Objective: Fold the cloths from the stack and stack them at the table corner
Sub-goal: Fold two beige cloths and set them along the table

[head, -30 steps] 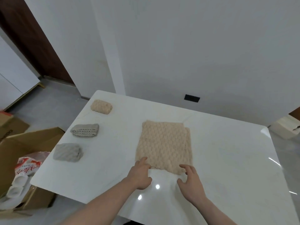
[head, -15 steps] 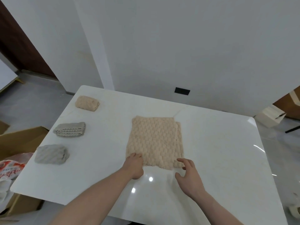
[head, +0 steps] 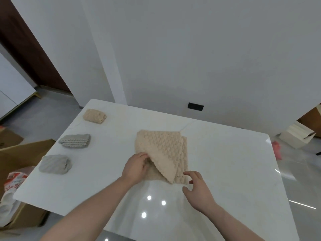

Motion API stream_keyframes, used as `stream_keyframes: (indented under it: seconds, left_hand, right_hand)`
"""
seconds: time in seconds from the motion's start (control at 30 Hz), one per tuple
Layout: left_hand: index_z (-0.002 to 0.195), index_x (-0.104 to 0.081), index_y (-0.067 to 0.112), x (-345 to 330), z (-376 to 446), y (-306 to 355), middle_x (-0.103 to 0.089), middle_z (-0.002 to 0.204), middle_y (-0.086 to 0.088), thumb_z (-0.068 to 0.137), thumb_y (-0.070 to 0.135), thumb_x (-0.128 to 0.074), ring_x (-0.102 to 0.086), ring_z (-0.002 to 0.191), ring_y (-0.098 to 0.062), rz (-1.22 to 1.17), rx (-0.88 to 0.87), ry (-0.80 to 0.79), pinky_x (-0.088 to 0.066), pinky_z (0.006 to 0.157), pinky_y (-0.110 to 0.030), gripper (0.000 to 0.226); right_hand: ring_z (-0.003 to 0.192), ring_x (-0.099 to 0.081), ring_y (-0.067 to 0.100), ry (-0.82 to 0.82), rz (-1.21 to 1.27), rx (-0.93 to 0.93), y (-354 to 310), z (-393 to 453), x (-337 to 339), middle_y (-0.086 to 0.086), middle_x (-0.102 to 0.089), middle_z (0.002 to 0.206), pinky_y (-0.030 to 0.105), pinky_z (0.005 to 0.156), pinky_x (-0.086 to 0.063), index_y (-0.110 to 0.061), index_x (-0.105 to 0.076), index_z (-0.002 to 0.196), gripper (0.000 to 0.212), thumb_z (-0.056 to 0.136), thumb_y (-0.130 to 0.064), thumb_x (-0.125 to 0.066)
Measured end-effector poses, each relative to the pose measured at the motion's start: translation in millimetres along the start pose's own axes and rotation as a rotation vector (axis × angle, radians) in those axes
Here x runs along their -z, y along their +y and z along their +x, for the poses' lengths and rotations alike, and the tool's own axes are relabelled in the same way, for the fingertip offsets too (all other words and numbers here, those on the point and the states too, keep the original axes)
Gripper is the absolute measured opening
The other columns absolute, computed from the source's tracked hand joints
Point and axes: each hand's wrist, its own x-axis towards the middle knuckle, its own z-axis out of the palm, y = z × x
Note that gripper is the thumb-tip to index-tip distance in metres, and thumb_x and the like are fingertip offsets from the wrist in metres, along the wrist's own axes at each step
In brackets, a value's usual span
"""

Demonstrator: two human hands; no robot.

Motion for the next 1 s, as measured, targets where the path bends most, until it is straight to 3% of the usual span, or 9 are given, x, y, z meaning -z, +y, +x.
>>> stream_keyframes:
  seconds: [0.1,0.27,0.47,0.67,0.87,0.93,1.0]
  left_hand:
    - [0.132,-0.07,0.021,31,8,40,-0.064,0.139,0.01,0.097,0.023,-0.066,-0.059,0.125,-0.011,-0.06,-0.018,0.224,-0.043,0.109,-0.026,0.036]
    - [0.107,-0.08,0.017,82,8,108,-0.074,0.114,0.011,0.088,0.004,-0.072,-0.068,0.105,-0.006,-0.279,-0.072,0.492,-0.053,0.099,-0.026,0.025]
    - [0.087,-0.076,0.028,129,-35,169,-0.074,0.09,0.02,0.087,0.006,-0.065,-0.068,0.088,-0.005,-0.454,-0.026,0.423,-0.054,0.081,-0.02,0.025]
    - [0.097,-0.072,0.03,154,-82,188,-0.07,0.086,0.017,0.097,0.014,-0.061,-0.061,0.072,-0.003,-0.513,0.042,0.314,-0.049,0.066,-0.015,0.019]
    - [0.097,-0.071,0.033,154,-110,174,-0.058,0.062,0.018,0.096,0.018,-0.066,-0.051,0.059,-0.004,-0.523,0.094,0.277,-0.042,0.059,-0.013,0.016]
    - [0.097,-0.072,0.034,155,-115,167,-0.055,0.059,0.015,0.095,0.021,-0.069,-0.049,0.057,-0.005,-0.529,0.095,0.252,-0.04,0.057,-0.014,0.013]
    - [0.096,-0.073,0.033,158,-119,160,-0.057,0.063,0.014,0.094,0.022,-0.071,-0.049,0.056,-0.005,-0.55,0.092,0.23,-0.04,0.057,-0.013,0.011]
  right_hand:
    - [0.116,-0.055,0.005,0.036,0.002,0.046,3,1,14,-0.024,-0.04,0.134,0.026,0.093,-0.051,-0.035,-0.052,0.137,0.053,0.088,-0.017,-0.062]
    - [0.12,-0.055,0.007,0.078,0.046,0.135,-9,3,35,-0.021,-0.043,0.134,0.024,0.095,-0.049,-0.036,-0.051,0.137,0.052,0.089,-0.022,-0.065]
    - [0.114,-0.054,-0.002,0.072,0.264,0.239,-51,-10,45,-0.028,-0.047,0.132,0.023,0.09,-0.051,-0.041,-0.049,0.136,0.066,0.078,-0.052,-0.077]
    - [0.111,-0.059,-0.005,0.025,0.461,0.303,-90,-28,28,-0.026,-0.054,0.125,0.032,0.086,-0.061,-0.044,-0.057,0.124,0.061,0.07,-0.058,-0.082]
    - [0.117,-0.054,-0.008,-0.023,0.433,0.292,-95,-58,19,-0.032,-0.048,0.129,0.024,0.089,-0.053,-0.047,-0.055,0.125,0.071,0.063,-0.071,-0.08]
    - [0.117,-0.053,-0.008,-0.016,0.385,0.293,-96,-62,13,-0.032,-0.047,0.126,0.022,0.09,-0.049,-0.045,-0.06,0.118,0.064,0.064,-0.07,-0.08]
    - [0.112,-0.056,-0.006,0.0,0.373,0.288,-100,-64,6,-0.029,-0.05,0.119,0.02,0.087,-0.049,-0.043,-0.066,0.104,0.039,0.07,-0.055,-0.081]
